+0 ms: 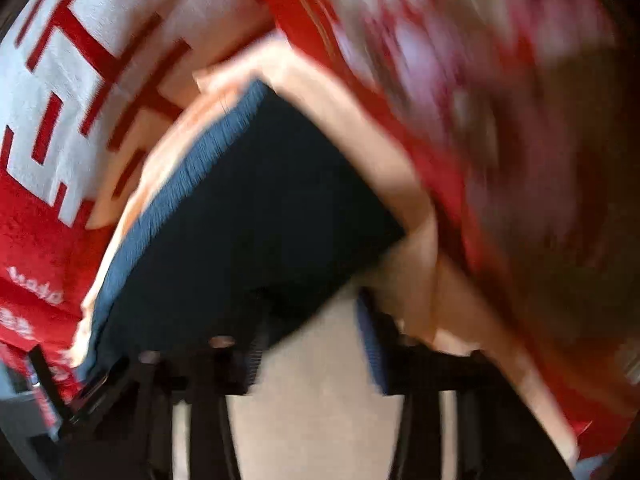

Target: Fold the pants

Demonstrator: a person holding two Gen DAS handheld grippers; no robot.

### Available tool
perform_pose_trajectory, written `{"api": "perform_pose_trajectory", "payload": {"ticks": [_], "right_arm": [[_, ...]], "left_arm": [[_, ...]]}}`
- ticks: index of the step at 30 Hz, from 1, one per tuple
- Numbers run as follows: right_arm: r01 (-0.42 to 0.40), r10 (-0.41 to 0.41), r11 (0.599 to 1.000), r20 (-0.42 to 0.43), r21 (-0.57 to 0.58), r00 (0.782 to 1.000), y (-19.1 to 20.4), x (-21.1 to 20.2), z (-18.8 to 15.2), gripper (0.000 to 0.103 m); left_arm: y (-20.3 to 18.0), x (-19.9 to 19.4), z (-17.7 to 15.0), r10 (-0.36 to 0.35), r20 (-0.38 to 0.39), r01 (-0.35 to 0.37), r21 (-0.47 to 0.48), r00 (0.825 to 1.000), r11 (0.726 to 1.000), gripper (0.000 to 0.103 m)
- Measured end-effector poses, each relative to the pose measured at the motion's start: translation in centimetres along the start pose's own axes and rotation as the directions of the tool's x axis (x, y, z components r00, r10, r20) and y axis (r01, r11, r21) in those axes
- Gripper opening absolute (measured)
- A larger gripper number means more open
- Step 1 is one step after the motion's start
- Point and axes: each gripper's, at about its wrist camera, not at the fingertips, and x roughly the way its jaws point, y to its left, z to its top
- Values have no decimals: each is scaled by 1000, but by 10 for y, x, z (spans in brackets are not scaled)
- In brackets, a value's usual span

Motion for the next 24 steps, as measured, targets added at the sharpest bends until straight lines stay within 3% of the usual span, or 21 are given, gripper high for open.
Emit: {"api": "perform_pose_trajectory", "payload": {"ticks": [1,5,9,11,13,15,17,19,21,24], "right_arm": [[0,0,1000,14,-22,1000,6,-3,4,12],[-26,37,993,93,-111,995,23,-25,20,11],[23,-25,998,-45,-52,999,3,-8,18,17],[26,-26,999,-10,-47,1000,0,-23,10,17],[15,-9,993,53,-114,999,11,-39,7,17],[-3,17,981,65,-195,998,33,-40,10,25],[-7,18,974,48,-226,999,47,-24,22,62],[-7,13,977,25,-211,1000,55,0,29,66],[35,-41,974,-21,-225,999,53,22,34,65],[61,-60,945,14,-322,998,55,20,24,65]], "left_arm": [[-1,1,1,-1,-3,1,-1,1000,1000,93],[1,-13,12,21,31,-21,2,999,1000,93],[2,-22,29,27,62,-27,-4,998,1000,93],[4,-24,36,31,75,-30,-9,997,1000,93],[9,-25,47,33,96,-31,-24,995,999,93],[13,-19,56,37,89,-33,-46,995,998,93],[11,-6,58,42,59,-38,-61,997,997,93],[8,10,58,67,38,-65,-54,997,996,93],[15,18,54,66,51,-63,-58,997,996,102],[41,22,49,40,35,-37,-99,999,994,102]]}}
